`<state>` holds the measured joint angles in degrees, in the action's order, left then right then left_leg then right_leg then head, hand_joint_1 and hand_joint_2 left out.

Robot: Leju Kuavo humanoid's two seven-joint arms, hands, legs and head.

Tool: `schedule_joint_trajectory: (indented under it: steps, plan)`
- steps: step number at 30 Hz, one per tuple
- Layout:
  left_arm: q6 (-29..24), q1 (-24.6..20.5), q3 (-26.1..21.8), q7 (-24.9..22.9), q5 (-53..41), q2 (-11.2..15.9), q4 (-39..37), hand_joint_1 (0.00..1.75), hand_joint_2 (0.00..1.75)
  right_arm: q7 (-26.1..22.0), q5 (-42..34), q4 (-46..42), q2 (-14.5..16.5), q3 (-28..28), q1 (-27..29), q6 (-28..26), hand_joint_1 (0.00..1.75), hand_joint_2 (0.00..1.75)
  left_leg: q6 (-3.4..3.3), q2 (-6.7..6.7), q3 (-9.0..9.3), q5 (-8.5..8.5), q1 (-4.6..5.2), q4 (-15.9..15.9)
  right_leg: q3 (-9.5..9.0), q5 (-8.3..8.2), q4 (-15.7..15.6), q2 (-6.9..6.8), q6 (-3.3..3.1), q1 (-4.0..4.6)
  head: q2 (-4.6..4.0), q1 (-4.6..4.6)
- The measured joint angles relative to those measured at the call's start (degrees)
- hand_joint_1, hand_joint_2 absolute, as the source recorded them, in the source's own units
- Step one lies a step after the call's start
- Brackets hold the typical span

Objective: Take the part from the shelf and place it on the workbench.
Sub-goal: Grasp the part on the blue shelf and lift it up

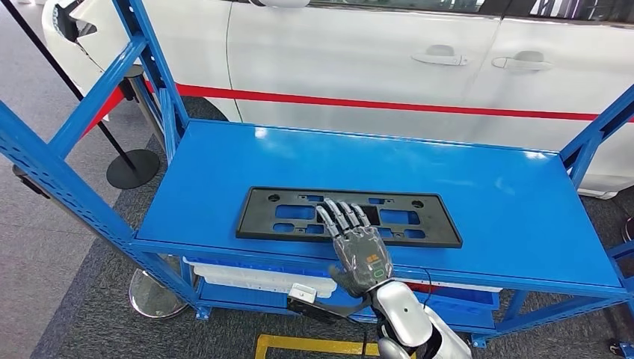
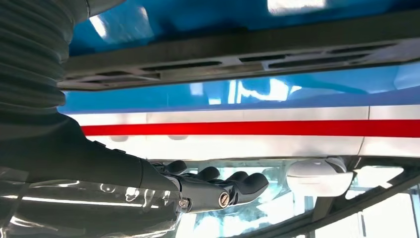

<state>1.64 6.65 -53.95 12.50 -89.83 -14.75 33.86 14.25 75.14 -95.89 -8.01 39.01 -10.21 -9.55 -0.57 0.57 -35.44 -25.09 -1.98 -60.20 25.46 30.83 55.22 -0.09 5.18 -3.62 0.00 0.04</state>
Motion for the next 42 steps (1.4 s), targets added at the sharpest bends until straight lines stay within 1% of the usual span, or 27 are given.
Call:
schedule_joint_trajectory:
  steps: [7, 18, 26, 31, 42]
  plan:
    - [-0.75, -0.02, 0.56, -0.18, 0.00, 0.00, 0.00, 0.00, 0.00, 0.71, -1.21, 2.07, 1.67, 0.20, -3.84, 2.67, 0.00, 1.75, 0.03, 0.01, 0.02, 0.02, 0.00, 0.00, 0.00, 0.00, 0.05, -0.01, 0.00, 0.00, 0.00, 0.00]
    - [-0.78, 0.02, 0.84, -0.87, 0.00, 0.01, 0.00, 0.00, 0.00, 1.24, -1.65, 3.93, 2.33, 0.55, -5.40, 3.44, 0.00, 1.75, 0.03, 0.02, 0.01, 0.01, 0.00, 0.00, 0.01, 0.01, 0.05, -0.01, -0.01, 0.00, 0.00, -0.01]
    - [-0.01, 0.05, 0.84, 0.03, 0.00, -0.01, 0.33, 0.00, 0.00, 0.90, -4.92, 5.60, 2.76, 0.90, -7.02, 5.04, 0.00, 1.75, 0.03, 0.02, 0.01, 0.02, 0.00, 0.00, 0.01, 0.01, 0.06, -0.01, -0.01, 0.00, 0.00, 0.00]
    - [1.99, 0.28, 0.72, 0.34, 0.00, -0.63, 2.77, 0.00, 0.00, 0.62, -7.23, 5.76, 2.76, 1.25, -6.86, 6.99, 0.00, 1.75, 0.04, 0.03, 0.01, 0.02, 0.00, 0.00, 0.03, 0.01, 0.06, -0.02, -0.01, 0.00, 0.00, 0.00]
    - [2.42, 0.48, 0.71, 0.35, 0.00, -1.24, 5.08, 0.00, 0.00, 1.18, -6.43, 7.87, 2.77, 1.90, -5.46, 6.50, 0.00, 1.75, 0.04, 0.02, 0.01, 0.01, 0.00, 0.00, 0.04, 0.01, 0.06, -0.01, -0.02, 0.00, 0.00, 0.00]
